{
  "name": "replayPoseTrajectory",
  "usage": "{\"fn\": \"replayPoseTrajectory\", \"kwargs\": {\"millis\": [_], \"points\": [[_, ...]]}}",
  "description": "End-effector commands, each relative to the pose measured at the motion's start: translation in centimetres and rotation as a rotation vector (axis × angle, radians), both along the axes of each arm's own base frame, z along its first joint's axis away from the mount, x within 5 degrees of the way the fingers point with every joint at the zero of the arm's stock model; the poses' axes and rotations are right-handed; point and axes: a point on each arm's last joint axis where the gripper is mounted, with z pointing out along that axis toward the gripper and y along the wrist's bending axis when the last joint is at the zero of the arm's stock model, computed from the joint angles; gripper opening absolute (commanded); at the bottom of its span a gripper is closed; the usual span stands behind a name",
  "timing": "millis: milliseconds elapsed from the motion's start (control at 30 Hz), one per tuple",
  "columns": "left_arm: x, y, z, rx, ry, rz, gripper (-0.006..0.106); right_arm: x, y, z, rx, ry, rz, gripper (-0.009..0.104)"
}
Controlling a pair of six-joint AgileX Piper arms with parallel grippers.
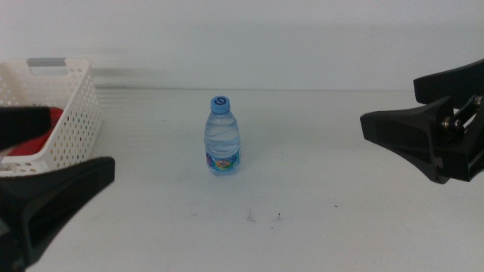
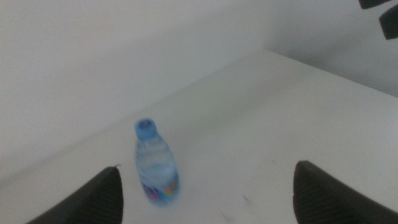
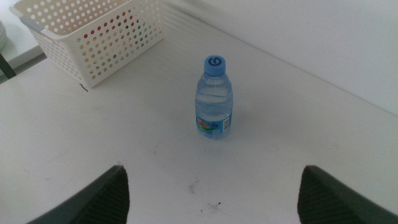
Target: Use arms to grab the bottles and put them into the dustbin to the left of the table.
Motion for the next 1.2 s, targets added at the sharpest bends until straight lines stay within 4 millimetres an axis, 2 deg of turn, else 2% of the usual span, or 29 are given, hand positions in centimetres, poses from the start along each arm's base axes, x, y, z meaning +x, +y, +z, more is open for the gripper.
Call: {"fn": "replayPoseTrajectory", "kwargs": {"millis": [0,67,133,233,367,500,867,933,1033,1167], "points": [[0.1,0.1,0.4,0.01,-0.077,0.007,0.094,0.0,-0.2,0.4,0.01,-0.022,-0.007,0.091],[0.5,0.1,0.6,0.004,-0.149,0.019,0.094,0.0,-0.2,0.4,0.01,-0.022,-0.007,0.091],[1.0,-0.1,0.0,-0.076,-0.169,0.042,0.094,0.0,-0.2,0.4,0.01,-0.022,-0.007,0.091],[1.9,-0.2,-1.9,-0.174,-0.176,0.1,0.094,0.0,-0.2,0.4,0.01,-0.022,-0.007,0.091],[2.7,0.1,-4.8,-0.181,-0.176,0.165,0.094,0.0,-0.2,0.4,0.01,-0.022,-0.007,0.091],[2.9,0.1,-6.9,-0.173,-0.135,0.187,0.094,0.0,-0.2,0.4,0.01,-0.022,-0.007,0.091],[2.9,0.1,-7.6,-0.084,-0.152,0.171,0.094,0.0,-0.2,0.4,0.01,-0.022,-0.007,0.091],[3.2,-0.1,-7.9,-0.125,-0.093,0.183,0.094,0.0,-0.2,0.4,0.01,-0.022,-0.007,0.091],[4.1,-1.0,-9.0,-0.107,-0.064,0.163,0.094,0.0,-0.2,0.4,0.01,-0.022,-0.007,0.091],[5.6,-2.3,-11.2,-0.205,-0.107,0.145,0.094,0.0,-0.2,0.4,0.009,-0.021,-0.007,0.091]]}}
